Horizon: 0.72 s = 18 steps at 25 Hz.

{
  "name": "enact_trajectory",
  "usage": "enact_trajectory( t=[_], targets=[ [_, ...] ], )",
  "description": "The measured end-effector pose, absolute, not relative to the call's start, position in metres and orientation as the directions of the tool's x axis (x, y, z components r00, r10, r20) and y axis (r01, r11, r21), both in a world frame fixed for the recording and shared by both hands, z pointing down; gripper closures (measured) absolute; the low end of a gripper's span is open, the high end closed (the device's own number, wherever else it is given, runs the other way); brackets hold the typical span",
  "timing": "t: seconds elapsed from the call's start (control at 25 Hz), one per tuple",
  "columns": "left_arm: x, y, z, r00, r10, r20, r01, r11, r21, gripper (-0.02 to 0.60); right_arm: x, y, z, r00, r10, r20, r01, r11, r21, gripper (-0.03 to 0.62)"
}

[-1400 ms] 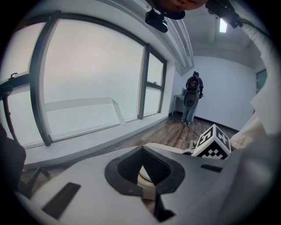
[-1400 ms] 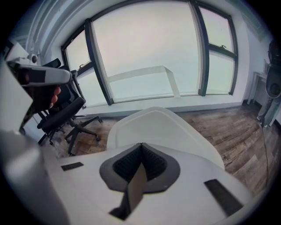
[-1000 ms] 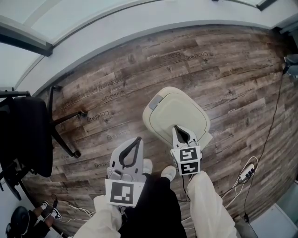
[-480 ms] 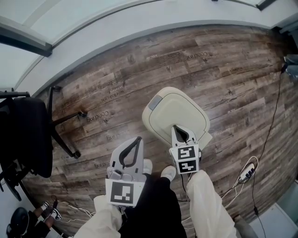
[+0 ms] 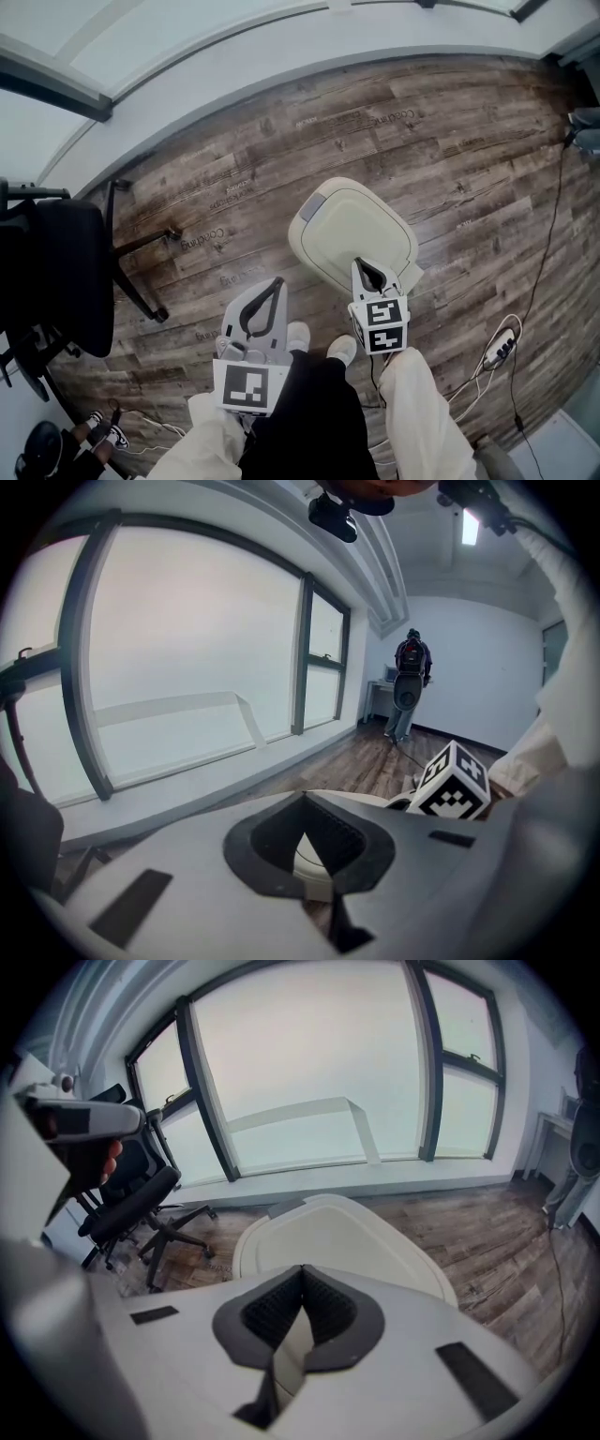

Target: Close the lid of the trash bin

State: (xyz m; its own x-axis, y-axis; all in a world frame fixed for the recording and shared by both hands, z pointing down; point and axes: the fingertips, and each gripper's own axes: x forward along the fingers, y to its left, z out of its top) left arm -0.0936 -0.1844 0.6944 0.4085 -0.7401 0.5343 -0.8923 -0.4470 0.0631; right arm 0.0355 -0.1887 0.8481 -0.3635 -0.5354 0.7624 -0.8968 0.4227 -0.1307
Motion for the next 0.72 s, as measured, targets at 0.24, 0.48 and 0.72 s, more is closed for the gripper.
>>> enact_trajectory(
  t=[0.24, 0.48, 0.72],
  targets=[
    [-0.078, -0.179, 0.632, 0.431, -0.746, 0.508, -0.87, -0.492, 0.015, 0.575, 0.074, -0.177, 0.769, -0.318, -0.592, 0.74, -0.935, 0.326, -0.141, 0.571],
    [-0.058, -0.167, 0.551, 0.467, -0.746, 0.475, -0.852, -0.523, 0.016, 0.575, 0.117, -0.148, 0.658, -0.261, -0.669, 0.696, -0.962, 0.244, -0.126, 0.571],
    [-0.049, -0.148, 0.446, 0.497, -0.744, 0.447, -0.83, -0.557, -0.005, 0.575, 0.138, -0.111, 0.517, -0.233, -0.771, 0.592, -0.972, 0.208, -0.112, 0.571]
  ],
)
